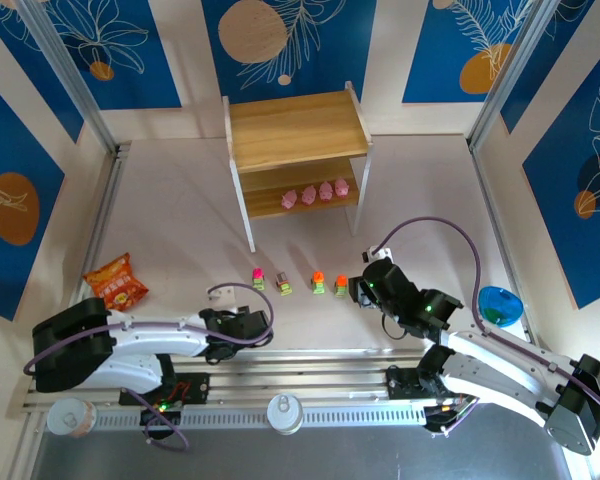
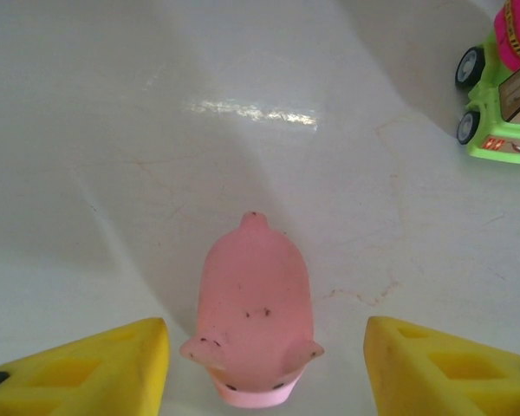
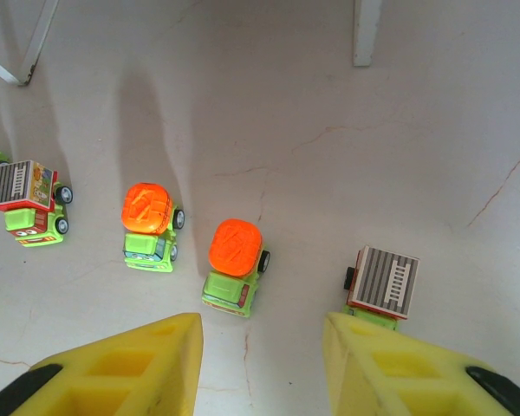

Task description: Place and organize the plastic toys onto the shelf

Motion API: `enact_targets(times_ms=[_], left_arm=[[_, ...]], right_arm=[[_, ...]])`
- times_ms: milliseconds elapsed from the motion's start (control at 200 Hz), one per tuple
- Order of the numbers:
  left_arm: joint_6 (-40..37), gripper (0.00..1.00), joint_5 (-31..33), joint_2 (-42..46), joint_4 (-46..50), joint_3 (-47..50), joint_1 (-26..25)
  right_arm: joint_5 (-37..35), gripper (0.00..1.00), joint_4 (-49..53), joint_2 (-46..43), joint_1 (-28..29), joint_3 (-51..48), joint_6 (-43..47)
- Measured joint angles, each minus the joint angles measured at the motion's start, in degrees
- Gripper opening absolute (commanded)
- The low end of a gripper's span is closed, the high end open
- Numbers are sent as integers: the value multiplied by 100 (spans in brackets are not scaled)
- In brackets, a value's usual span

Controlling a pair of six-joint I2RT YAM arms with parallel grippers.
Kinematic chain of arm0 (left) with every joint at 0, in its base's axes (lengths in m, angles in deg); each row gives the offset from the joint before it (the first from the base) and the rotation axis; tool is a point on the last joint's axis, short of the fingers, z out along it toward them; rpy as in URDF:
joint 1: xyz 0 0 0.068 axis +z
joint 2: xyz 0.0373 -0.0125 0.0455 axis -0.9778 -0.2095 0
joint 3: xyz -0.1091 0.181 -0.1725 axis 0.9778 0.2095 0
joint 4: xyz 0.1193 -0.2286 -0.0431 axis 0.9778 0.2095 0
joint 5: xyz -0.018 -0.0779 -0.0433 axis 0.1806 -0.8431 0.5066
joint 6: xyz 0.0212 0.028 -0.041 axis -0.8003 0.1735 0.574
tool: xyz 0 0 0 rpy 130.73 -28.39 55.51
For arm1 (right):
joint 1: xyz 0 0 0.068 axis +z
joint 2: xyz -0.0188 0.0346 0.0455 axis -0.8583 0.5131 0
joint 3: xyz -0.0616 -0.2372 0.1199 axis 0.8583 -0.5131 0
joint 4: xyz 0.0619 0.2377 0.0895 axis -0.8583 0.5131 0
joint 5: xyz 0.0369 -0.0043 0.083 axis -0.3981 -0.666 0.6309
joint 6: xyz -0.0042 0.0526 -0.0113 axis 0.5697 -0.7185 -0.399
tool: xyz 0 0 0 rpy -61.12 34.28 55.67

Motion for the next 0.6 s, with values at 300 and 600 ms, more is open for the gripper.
enact_targets(times_ms=[300,600], left_arm=[[-15,54,-76,-179,-109,2,144],[-63,46,-153,-227,-278,2,223]], right_arm=[[-2,41,0,2,0,0,2],[0,41,0,2,0,0,2]])
